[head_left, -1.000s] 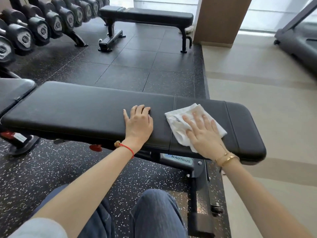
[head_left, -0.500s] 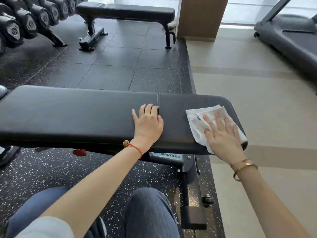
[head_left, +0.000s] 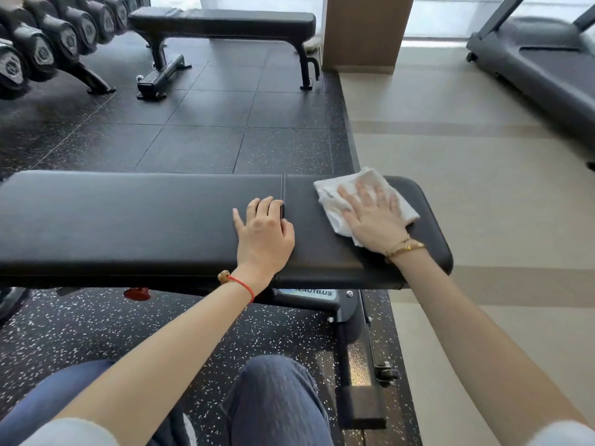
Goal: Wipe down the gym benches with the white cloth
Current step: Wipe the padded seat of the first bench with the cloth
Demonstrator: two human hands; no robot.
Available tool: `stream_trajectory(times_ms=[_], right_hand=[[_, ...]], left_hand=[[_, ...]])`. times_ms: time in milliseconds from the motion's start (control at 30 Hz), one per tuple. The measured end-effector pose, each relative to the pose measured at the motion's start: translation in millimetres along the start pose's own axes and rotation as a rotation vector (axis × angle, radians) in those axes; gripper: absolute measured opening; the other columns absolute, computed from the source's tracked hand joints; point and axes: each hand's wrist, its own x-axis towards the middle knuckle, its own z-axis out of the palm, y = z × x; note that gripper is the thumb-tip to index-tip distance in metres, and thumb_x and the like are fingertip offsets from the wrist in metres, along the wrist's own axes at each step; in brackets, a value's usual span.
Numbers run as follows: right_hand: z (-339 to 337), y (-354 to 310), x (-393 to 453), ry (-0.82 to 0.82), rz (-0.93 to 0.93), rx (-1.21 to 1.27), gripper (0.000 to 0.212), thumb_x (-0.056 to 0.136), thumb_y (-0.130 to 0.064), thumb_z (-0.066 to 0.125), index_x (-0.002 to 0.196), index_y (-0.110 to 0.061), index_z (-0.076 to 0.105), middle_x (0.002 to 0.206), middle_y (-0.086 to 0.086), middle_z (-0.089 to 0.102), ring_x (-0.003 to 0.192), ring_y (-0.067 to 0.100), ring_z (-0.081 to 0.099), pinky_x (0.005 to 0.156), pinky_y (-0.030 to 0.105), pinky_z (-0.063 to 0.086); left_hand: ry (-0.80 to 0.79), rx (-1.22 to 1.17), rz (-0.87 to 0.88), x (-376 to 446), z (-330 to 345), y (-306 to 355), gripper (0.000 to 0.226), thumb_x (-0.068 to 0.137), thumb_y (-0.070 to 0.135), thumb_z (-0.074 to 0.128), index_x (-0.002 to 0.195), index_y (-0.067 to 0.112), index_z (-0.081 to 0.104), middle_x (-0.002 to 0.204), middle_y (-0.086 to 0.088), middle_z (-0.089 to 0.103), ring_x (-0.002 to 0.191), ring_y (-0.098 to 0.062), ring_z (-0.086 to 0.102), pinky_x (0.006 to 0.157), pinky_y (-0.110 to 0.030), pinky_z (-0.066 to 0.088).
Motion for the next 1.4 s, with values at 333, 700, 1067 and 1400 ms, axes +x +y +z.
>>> stream_trajectory(times_ms=[333,700,1067,1400], right_hand=[[-16.5,57.7,21.5,0.021,0.240,0.096,0.051,0.102,-0.042,0.021,0.153,-0.043,0.014,0.165,0.000,0.005,0.150,0.029,-0.004,0.120,0.050,-0.005],[10.0,-19.8,-3.5,0.004,-0.178,-0.045,0.053,0.103,-0.042,0.020,0.154,-0.044,0.003,0.165,-0.002,0.001,0.150,0.031,-0.006,0.120,0.050,-0.007],[-3.1,-11.5,42.3,0.004,0.103,-0.055,0.052,0.102,-0.046,0.024,0.153,-0.040,0.017,0.163,0.002,0.010,0.148,0.037,0.002,0.118,0.053,-0.001],[27.0,-100.2,-35.8,-0.004,-0.444,-0.084,0.053,0.103,-0.041,0.020,0.154,-0.043,0.007,0.165,0.000,-0.001,0.149,0.032,-0.008,0.119,0.052,-0.008]], left_hand=[[0.015,0.001,-0.009,0.1,1.4,2.2,0.040,0.092,0.022,0.047,0.131,0.017,0.054,0.142,-0.002,0.051,0.139,-0.023,0.036,0.117,-0.062,0.017],[0.031,-0.103,-0.004,-0.8,-3.3,-2.6,0.036,0.093,0.020,0.049,0.127,0.016,0.057,0.137,-0.002,0.055,0.137,-0.021,0.039,0.120,-0.058,0.015],[0.064,0.049,-0.018,1.8,-34.2,-59.9,0.037,0.092,0.018,0.050,0.128,0.017,0.060,0.137,-0.003,0.056,0.134,-0.024,0.042,0.117,-0.054,0.021],[0.084,0.066,-0.154,4.8,-46.7,-111.1,0.038,0.093,0.018,0.049,0.130,0.017,0.058,0.142,-0.008,0.052,0.137,-0.028,0.037,0.115,-0.059,0.020]])
